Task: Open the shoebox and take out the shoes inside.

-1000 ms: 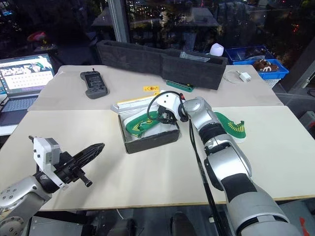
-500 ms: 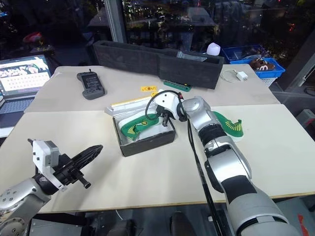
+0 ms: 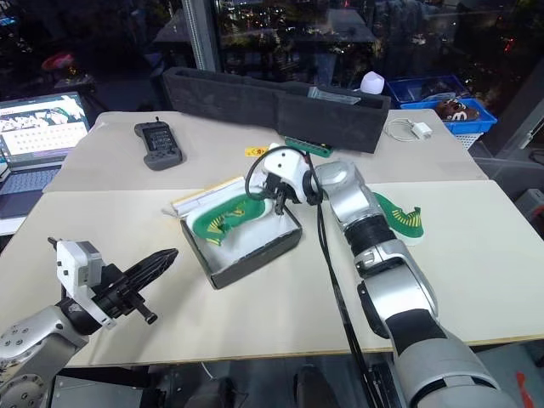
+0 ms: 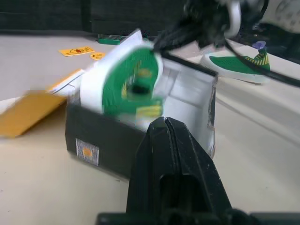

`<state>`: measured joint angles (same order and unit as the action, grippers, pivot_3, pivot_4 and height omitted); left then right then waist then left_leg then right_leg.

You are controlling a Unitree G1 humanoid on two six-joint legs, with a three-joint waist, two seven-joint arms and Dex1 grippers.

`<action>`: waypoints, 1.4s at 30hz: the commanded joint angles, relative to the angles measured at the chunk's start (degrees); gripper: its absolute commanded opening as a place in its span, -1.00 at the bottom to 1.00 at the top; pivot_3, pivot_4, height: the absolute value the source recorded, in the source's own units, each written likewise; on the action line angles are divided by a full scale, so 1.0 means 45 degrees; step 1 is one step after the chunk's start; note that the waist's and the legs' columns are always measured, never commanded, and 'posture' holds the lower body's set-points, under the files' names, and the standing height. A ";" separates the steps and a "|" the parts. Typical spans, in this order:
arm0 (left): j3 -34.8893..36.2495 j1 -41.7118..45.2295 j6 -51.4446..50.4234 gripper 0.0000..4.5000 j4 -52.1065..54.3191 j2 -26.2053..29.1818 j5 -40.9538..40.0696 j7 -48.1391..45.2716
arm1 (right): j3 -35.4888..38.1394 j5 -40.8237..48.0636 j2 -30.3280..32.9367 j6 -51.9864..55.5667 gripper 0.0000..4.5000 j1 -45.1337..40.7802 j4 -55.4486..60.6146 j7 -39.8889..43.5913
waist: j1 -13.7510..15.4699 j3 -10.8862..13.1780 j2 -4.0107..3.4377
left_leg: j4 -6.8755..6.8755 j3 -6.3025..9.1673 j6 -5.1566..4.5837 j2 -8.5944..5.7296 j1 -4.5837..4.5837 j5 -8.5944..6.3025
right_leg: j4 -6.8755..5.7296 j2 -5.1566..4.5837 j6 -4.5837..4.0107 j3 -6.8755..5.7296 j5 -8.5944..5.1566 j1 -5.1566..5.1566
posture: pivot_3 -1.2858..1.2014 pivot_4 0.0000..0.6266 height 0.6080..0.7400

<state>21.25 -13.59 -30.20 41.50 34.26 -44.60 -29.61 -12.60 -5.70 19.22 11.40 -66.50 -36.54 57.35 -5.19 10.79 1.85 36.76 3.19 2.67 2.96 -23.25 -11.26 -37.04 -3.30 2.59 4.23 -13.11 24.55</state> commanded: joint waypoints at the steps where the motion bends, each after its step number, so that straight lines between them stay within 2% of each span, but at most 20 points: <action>1: -0.0081 0.0129 0.0261 -1.00 -0.0160 0.0048 0.0158 -0.0225 | 0.0725 0.0569 0.0304 0.0510 -1.00 -0.0660 0.1070 -0.0196 | 0.0033 0.0000 0.0000 | 0.0000 -0.0002 0.0000 0.0000 0.0000 0.0000 | 0.0002 -0.0001 0.0001 0.0000 -0.0001 0.0000 | 0.03 -0.52 0.62; 7: -0.0269 0.0257 0.0327 -1.00 -0.0341 -0.0002 0.0326 -0.0361 | 0.0978 0.0808 0.0259 0.1026 -1.00 -0.0636 0.1329 -0.0468 | 0.0064 0.0000 -0.0001 | 0.0000 -0.0003 0.0000 0.0000 0.0007 0.0000 | 0.0001 0.0001 0.0009 0.0000 -0.0005 0.0000 | 0.03 -0.52 0.62; 10: -0.0310 0.0226 0.0343 -1.00 -0.0317 -0.0033 0.0403 -0.0426 | 0.1463 0.1304 0.0512 0.2090 -1.00 -0.0593 0.1977 -0.0659 | 0.0076 0.0002 -0.0002 | 0.0000 -0.0003 0.0000 0.0000 0.0000 0.0000 | 0.0001 0.0000 0.0008 0.0000 -0.0005 0.0004 | 0.03 -0.52 0.62; 14: -0.0504 0.0125 0.0390 -1.00 0.0054 -0.0104 0.0496 -0.0381 | 0.2929 0.2226 0.1784 0.5875 -1.00 0.0362 0.4274 -0.1087 | 0.0335 0.0004 -0.0004 | 0.0000 -0.0002 -0.0001 -0.0001 -0.0019 0.0000 | 0.0005 -0.0002 -0.0008 0.0000 0.0004 0.0016 | 0.03 -0.52 0.62; 18: -0.0613 0.0828 -0.0028 -1.00 0.0578 -0.0160 -0.0176 0.0176 | 0.4417 0.3443 0.3452 1.0311 -1.00 0.1847 0.6786 -0.1265 | 0.0708 0.0004 -0.0004 | 0.0000 0.0006 0.0000 -0.0017 -0.0059 -0.0002 | 0.0043 -0.0027 -0.0038 -0.0021 0.0016 0.0016 | 0.03 -0.52 0.62; 23: -0.0426 0.1122 -0.0060 -1.00 0.0818 0.0202 -0.0556 -0.0112 | 0.6256 0.4638 0.5637 1.4916 -1.00 0.3261 0.8090 -0.1484 | 0.0623 0.0016 -0.0025 | 0.0003 -0.0009 -0.0001 -0.0020 -0.0059 -0.0001 | 0.0055 -0.0028 -0.0019 -0.0010 0.0012 0.0018 | 0.03 -0.52 0.62; 27: -0.0483 0.1225 0.0087 -1.00 0.0971 0.0494 -0.0879 -0.0671 | 0.7499 0.5387 0.6234 1.7202 -1.00 0.4268 0.7794 -0.1757 | 0.0485 0.0025 -0.0040 | 0.0001 -0.0020 -0.0007 -0.0018 -0.0043 -0.0004 | 0.0045 -0.0022 0.0022 0.0005 -0.0016 0.0023 | 0.03 -0.52 0.62; 31: -0.0640 0.1276 0.0264 -1.00 0.0939 0.0649 -0.0843 -0.1186 | 0.7797 0.5872 0.6613 1.7619 -1.00 0.5678 0.7636 -0.1885 | 0.0508 0.0025 -0.0039 | 0.0011 -0.0018 -0.0009 -0.0016 -0.0001 -0.0005 | 0.0059 -0.0018 -0.0017 0.0007 -0.0038 -0.0033 | 0.03 -0.52 0.62; 35: -0.0732 0.1126 0.0685 -1.00 0.0555 0.0751 -0.0475 -0.2056 | 0.7176 0.6360 0.6941 1.7067 -1.00 0.6839 0.7606 -0.1669 | 0.0467 0.0027 -0.0043 | 0.0034 -0.0041 -0.0009 -0.0026 -0.0002 -0.0004 | 0.0055 -0.0021 -0.0050 0.0040 -0.0051 -0.0034 | 0.03 -0.52 0.62; 38: -0.0750 0.0998 0.1044 -1.00 0.0182 0.0834 -0.0161 -0.2752 | 0.6233 0.6250 0.7282 1.6168 -1.00 0.7187 0.7055 -0.1710 | 0.0437 0.0027 -0.0043 | 0.0034 -0.0044 -0.0009 -0.0026 0.0002 -0.0004 | 0.0055 -0.0020 -0.0047 0.0045 -0.0049 -0.0033 | 0.03 -0.52 0.62; 42: -0.0854 0.0731 0.1429 -1.00 0.0282 0.0796 0.0097 -0.3122 | 0.5750 0.6262 0.7872 1.5508 -1.00 0.7092 0.6238 -0.1630 | 0.0423 0.0028 -0.0042 | 0.0033 -0.0044 -0.0009 -0.0026 -0.0004 -0.0004 | 0.0064 -0.0019 -0.0047 0.0045 -0.0050 -0.0032 | 0.03 -0.52 0.62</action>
<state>17.24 -9.81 -25.96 41.53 37.74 -44.76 -42.46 12.53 21.68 52.26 83.70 -33.52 -8.25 49.44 -3.29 10.91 1.66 36.91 2.96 2.63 2.82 -23.28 -11.28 -36.74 -3.40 2.38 4.46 -13.33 24.41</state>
